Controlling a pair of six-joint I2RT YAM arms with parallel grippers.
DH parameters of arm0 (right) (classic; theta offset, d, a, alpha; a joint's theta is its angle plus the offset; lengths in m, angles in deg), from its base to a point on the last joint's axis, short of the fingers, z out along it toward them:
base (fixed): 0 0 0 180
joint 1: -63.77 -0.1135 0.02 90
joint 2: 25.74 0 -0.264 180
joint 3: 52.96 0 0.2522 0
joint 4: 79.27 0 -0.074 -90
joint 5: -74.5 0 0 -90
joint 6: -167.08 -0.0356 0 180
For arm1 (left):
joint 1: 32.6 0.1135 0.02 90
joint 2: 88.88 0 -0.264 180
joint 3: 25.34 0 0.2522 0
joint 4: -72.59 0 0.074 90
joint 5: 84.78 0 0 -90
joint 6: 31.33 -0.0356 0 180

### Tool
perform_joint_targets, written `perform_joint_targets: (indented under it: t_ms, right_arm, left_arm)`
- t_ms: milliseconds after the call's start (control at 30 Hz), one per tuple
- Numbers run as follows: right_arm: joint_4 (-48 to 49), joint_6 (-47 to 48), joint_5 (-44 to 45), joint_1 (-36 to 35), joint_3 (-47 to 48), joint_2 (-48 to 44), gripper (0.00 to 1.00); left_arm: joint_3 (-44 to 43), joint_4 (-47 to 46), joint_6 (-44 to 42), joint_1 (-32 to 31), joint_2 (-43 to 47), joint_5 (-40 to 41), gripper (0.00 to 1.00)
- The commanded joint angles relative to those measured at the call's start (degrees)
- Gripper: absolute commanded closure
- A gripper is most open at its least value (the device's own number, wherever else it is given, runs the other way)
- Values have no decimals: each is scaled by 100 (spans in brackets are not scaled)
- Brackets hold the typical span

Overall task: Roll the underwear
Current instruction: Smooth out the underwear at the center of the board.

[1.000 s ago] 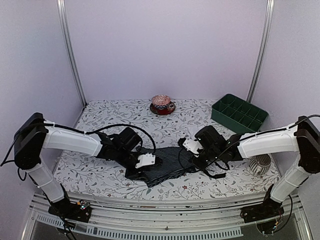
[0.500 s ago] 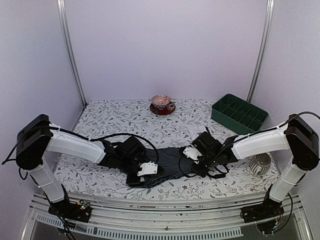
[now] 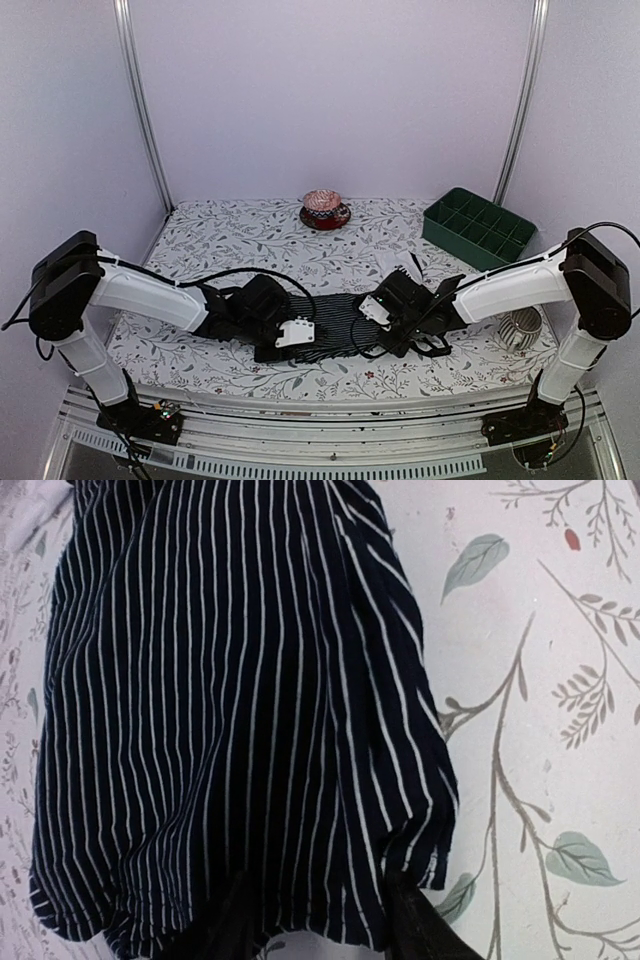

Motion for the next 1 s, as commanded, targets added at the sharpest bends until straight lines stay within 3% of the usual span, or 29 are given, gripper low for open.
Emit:
perform_joint_targets:
  t_ms: [0, 500, 633, 767, 967]
  right_arm:
    - [-507, -168, 158, -141, -117, 120, 86]
    - [-709, -544, 558, -541, 105, -536, 52]
    - [-814, -1071, 648, -657, 158, -920, 42]
    - [-841, -1791, 789, -719, 12, -1305, 40]
    - [-299, -3068, 606, -752, -625, -1672, 41]
  left_arm:
    - [379, 438, -223, 58, 54, 457, 54]
    - [700, 638, -381, 378, 733, 232, 49]
    - [622, 704, -251, 462, 1075, -155, 37]
    - [577, 627, -67, 445, 1362, -457, 26]
    - [485, 251, 145, 290, 1304, -448, 21]
